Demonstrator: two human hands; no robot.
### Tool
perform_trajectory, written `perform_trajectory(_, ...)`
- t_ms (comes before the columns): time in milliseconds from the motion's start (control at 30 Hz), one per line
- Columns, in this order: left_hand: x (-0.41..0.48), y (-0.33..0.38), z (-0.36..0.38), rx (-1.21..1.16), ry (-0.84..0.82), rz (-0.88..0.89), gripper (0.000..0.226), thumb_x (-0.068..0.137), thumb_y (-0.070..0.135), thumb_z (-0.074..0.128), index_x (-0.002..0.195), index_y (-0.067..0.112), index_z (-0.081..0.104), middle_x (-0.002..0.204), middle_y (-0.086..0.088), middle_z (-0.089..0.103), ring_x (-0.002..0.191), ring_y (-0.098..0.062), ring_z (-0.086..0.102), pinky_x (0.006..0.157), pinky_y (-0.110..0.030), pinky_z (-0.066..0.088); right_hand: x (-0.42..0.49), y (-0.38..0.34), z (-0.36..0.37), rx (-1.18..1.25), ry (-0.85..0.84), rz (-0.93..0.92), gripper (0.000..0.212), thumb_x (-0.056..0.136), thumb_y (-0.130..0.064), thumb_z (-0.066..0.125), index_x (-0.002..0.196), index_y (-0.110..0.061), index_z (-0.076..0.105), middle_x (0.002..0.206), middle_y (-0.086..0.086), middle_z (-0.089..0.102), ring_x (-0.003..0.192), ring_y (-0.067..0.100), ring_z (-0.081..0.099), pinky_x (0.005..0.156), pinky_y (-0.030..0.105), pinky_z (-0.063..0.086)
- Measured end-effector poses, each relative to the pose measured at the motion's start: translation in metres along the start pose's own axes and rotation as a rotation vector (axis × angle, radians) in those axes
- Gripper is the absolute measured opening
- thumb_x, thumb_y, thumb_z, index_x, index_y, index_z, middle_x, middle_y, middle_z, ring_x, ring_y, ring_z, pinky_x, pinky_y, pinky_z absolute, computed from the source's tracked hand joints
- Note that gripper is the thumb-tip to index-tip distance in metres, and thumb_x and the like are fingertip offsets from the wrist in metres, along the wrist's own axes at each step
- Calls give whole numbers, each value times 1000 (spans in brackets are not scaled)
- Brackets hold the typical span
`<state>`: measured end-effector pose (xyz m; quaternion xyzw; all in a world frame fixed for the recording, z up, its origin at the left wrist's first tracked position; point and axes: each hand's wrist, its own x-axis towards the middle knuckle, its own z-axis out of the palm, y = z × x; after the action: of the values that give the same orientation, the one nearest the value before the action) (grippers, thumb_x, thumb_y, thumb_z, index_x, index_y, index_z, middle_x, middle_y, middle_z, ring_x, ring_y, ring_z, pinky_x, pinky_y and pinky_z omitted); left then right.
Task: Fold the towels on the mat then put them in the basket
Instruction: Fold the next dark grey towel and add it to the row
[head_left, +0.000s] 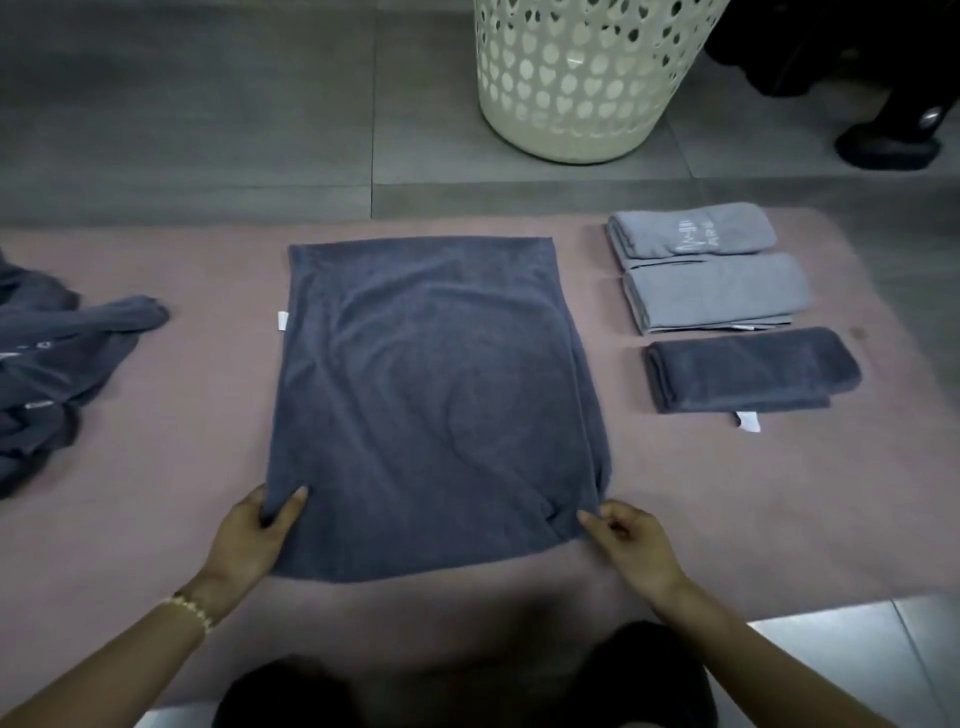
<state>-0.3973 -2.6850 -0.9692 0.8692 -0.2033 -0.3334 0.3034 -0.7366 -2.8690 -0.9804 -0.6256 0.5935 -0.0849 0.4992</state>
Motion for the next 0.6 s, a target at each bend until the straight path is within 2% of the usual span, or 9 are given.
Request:
perform_trajectory(133,-1,-12,-6,-14,132,-42,34,93,28,58,83,-4,57,78,-17,61,74,-29,56,65,-37,40,-10,4,-17,148,143,-22,31,92,-10,57,63,-15,50,45,-12,51,46,-3,46,49,9,35)
perform_trajectory(267,1,-22,-8,43,128,-87,34,91,25,60,70,1,50,70,-13,55,68,-27,50,57,-35,33,-11,17,-21,-26,181,-4,31,88,-10,63,61,-17,49,55,-4,53,52,2,52,52,7,38)
perform_trajectory(333,4,-30,-6,94,117,-84,31,90,24,61,71,1,53,71,-14,58,73,-32,56,63,-34,34,-5,19,-15,-89,169,19,22,85,-13,68,67,-16,56,65,2,60,66,17,58,57,6,40)
perform_trajectory(400,7,-36,-5,158,117,-49,31,90,23,62,67,3,55,65,-15,58,73,-37,60,63,-35,34,4,12,-10,-83,171,55,17,83,-24,71,73,-14,62,72,2,63,71,20,59,57,9,41)
perform_trajectory(467,10,-36,-4,182,145,-38,38,91,24,61,60,5,51,59,-15,54,67,-35,55,61,-36,33,17,-2,-7,-26,180,98,23,83,-32,71,74,-12,64,71,-1,62,70,15,56,62,16,40)
perform_trajectory(533,10,-29,-3,162,181,-38,38,92,23,59,61,3,52,62,-15,55,67,-31,52,63,-35,32,29,-17,-7,38,177,134,24,83,-31,70,71,-12,62,71,-2,61,70,14,54,68,22,41)
perform_trajectory(600,12,-25,-2,127,207,-39,29,92,19,59,72,-3,59,72,-16,60,74,-31,54,68,-32,32,38,-25,-8,48,213,125,25,85,-24,69,64,-15,59,73,3,62,73,18,56,72,28,47)
